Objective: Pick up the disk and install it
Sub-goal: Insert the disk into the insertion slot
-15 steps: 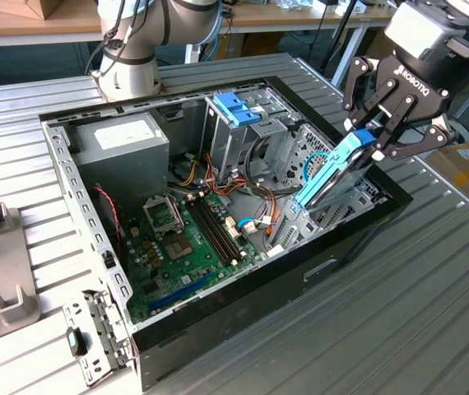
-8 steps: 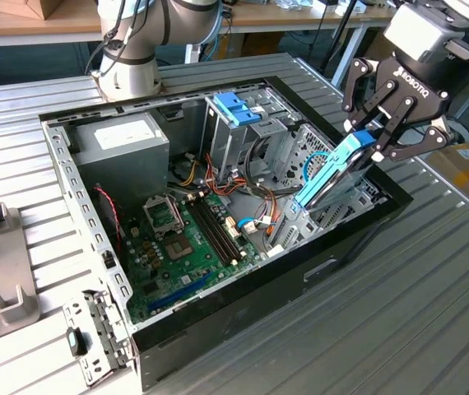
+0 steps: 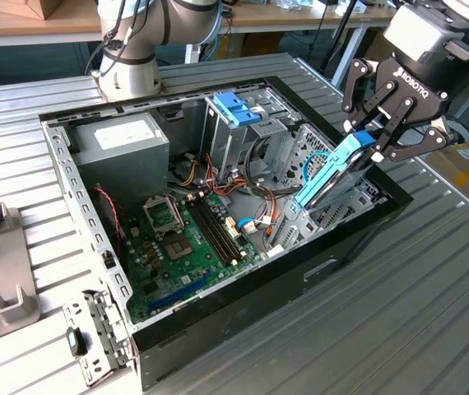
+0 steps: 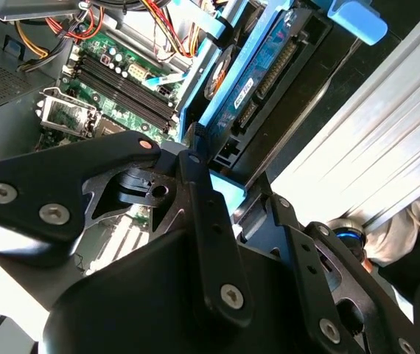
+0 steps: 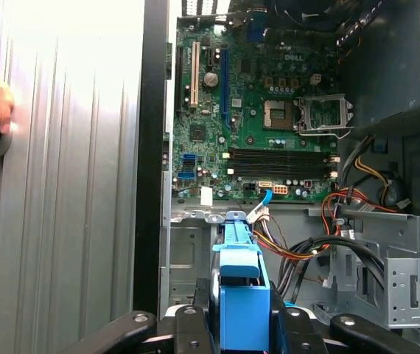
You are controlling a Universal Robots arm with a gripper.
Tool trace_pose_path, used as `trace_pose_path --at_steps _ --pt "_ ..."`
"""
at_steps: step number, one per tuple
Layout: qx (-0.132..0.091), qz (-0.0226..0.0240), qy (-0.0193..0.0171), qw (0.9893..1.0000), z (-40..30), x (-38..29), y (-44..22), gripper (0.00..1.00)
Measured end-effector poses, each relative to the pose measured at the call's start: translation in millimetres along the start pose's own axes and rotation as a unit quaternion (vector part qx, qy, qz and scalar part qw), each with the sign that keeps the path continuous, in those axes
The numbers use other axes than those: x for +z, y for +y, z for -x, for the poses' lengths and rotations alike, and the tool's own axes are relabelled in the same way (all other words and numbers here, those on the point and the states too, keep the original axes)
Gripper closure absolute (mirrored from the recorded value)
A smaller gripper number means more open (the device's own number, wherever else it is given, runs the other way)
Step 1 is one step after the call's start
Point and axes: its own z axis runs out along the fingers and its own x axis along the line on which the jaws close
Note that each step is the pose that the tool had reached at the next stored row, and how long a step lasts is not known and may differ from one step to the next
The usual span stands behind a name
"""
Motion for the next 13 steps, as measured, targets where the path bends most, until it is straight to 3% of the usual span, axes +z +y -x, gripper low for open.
trace_pose_path --at_steps 1,4,9,10,11,13 --pt "0.000 0.0000 0.0001 1.0000 -0.1 0.0 0.0 0.63" --pt "0.000 0.0000 0.0000 1.0000 0.0 0.1 0.0 0.49" --pt "0.000 0.0000 0.0000 1.0000 0.0 0.0 0.0 0.49" --pt "0.000 0.0000 0.0000 1.0000 0.1 -0.9 0.1 0.49" --pt "0.000 0.0000 0.0000 1.0000 0.6 -8.0 0.6 0.49" --pt "0.000 0.0000 -0.0001 1.0000 0.7 -11.1 0.9 0.49"
